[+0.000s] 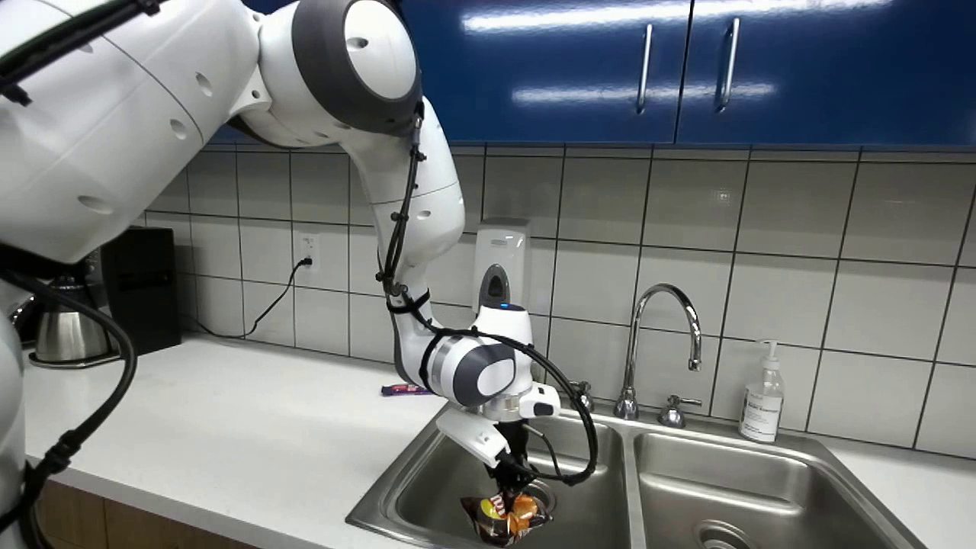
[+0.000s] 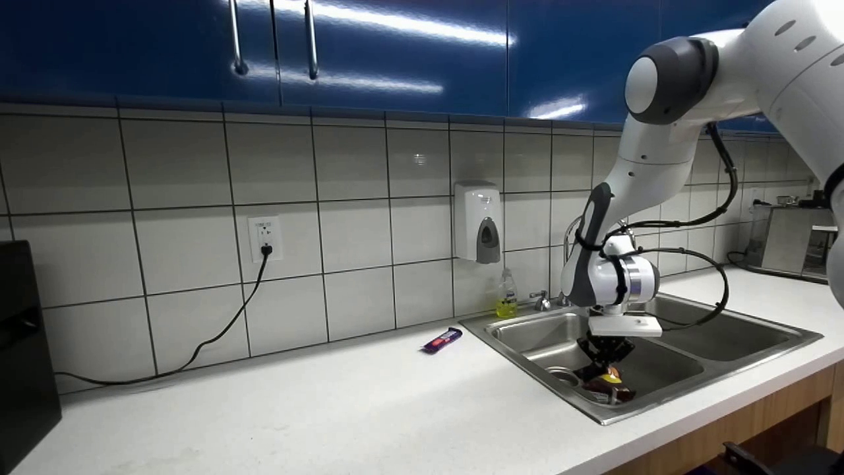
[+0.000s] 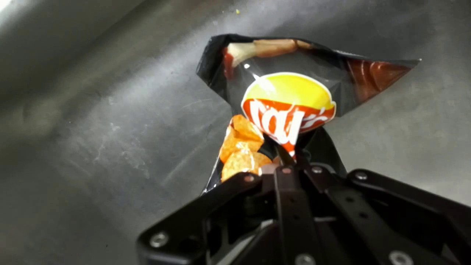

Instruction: Place the bag of chips in the sink.

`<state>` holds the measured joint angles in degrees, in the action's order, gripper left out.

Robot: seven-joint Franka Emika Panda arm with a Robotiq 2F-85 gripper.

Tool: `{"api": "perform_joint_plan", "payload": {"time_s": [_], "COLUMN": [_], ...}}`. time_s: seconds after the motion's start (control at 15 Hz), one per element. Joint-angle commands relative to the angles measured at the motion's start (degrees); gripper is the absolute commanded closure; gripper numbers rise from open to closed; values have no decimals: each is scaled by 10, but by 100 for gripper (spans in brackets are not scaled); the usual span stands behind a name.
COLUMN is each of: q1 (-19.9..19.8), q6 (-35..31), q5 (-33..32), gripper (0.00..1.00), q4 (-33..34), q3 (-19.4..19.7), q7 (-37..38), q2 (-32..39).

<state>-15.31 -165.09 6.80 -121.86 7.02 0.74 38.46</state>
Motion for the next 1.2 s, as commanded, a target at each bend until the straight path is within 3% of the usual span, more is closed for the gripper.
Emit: {"api": "perform_joint_plan", "payload": {"time_s": [0.0,0.6,0.67,0.8,1.13], "q1": [-22,-27,-27,-26,-19], "q6": [-10,-15,-15,-15,-15], "q5": [4,2,2,3,1], "gripper": [100,100,74,67,27], "q4": [12,18,16,10,-11], "q3": [-19,-20,-20,-22,-30], "q7": [-19,-18,-17,-18,-22], "q2": [23,42,41,32,-10]}}
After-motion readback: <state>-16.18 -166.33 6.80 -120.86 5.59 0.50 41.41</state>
